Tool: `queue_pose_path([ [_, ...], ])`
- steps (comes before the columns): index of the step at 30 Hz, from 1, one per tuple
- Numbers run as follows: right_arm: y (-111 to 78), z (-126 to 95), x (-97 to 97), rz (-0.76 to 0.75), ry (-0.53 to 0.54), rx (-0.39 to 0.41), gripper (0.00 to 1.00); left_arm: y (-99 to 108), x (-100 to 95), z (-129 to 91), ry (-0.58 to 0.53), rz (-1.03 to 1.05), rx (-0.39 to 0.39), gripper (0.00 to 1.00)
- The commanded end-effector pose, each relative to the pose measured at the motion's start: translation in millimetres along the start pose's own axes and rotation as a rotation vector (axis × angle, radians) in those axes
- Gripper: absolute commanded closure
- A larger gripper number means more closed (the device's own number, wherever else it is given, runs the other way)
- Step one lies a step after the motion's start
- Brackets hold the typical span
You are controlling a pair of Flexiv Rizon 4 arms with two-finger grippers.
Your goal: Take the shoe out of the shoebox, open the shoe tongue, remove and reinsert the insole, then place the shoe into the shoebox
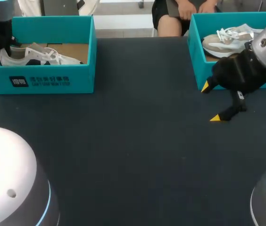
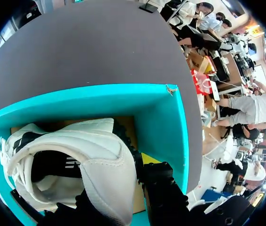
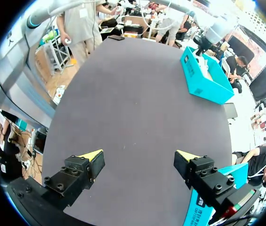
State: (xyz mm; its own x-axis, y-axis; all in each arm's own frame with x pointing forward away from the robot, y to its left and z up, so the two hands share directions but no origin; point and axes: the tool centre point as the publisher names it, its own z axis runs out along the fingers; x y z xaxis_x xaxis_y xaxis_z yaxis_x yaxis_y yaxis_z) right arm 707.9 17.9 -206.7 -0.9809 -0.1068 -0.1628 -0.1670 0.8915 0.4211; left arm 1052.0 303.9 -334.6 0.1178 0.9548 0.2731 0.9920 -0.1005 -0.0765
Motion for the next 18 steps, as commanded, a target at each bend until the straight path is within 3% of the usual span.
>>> queue_pose_path([
  [1, 0.3, 1.0, -0.1, 0.001, 0.0, 0.003, 0.0, 1.8, -4.3, 10.9, 0.003, -0.002, 0.007, 1.0],
  [12, 0.3, 1.0, -0.1, 0.001, 0.0, 0.003, 0.0, -1.2, -15.3, 49.2, 0.012, 0.004, 0.062, 1.0],
  [18, 0.3, 1.0, -0.1, 0.001, 0.0, 0.003, 0.0, -0.7, -16.4, 53.5, 0.007, 0.01, 0.082, 0.99],
])
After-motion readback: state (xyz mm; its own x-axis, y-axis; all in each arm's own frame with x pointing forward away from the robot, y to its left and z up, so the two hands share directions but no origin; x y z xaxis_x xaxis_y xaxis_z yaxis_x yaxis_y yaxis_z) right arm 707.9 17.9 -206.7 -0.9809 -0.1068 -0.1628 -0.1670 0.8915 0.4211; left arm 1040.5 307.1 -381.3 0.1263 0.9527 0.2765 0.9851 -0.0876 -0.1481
